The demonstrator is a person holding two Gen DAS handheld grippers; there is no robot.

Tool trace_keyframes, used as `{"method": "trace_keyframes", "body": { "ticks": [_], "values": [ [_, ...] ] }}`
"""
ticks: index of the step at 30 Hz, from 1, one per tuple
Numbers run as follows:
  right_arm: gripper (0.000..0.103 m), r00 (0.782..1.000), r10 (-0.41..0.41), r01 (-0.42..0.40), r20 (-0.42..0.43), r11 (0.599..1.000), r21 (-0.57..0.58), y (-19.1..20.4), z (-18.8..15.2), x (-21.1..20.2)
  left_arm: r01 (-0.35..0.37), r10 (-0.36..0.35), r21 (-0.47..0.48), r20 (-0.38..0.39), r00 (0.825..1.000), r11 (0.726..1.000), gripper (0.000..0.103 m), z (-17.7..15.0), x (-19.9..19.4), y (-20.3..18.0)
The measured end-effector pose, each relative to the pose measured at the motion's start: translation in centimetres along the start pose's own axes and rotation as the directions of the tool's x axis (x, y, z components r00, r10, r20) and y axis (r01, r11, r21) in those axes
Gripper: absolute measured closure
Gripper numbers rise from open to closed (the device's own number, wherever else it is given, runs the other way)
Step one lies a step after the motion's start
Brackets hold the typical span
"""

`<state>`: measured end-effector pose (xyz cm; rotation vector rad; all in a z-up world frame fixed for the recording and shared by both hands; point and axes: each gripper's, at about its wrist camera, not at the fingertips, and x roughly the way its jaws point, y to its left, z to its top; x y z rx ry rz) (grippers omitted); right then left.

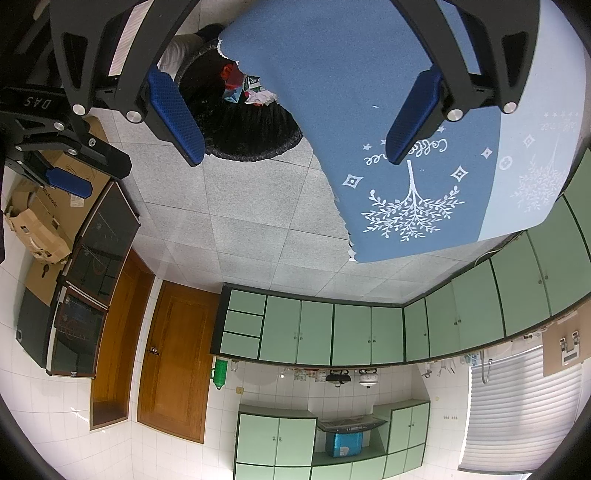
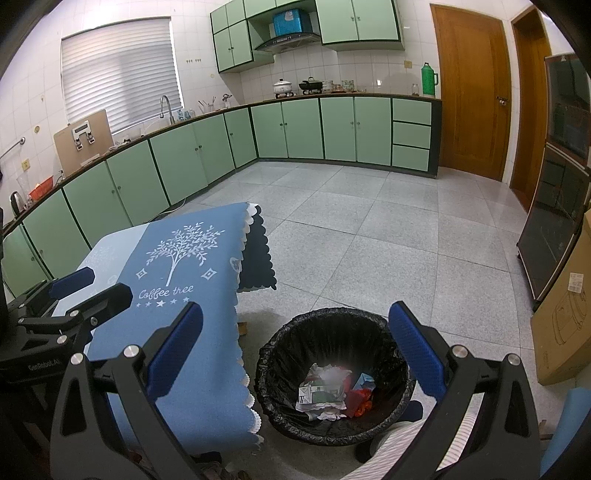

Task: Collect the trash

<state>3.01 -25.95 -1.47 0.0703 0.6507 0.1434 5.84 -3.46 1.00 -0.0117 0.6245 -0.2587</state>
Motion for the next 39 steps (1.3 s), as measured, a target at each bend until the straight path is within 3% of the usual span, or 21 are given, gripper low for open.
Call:
{"method": "trace_keyframes", "body": {
  "ticks": [39],
  "values": [
    [0.005,1.000,0.000,0.000,0.000,1.000,0.000,0.02,0.00,0.01,-0.005,0.005,-0.008,-0.002,1.000,1.000,0.007,-0.42,-0.10,0.50]
  ]
}}
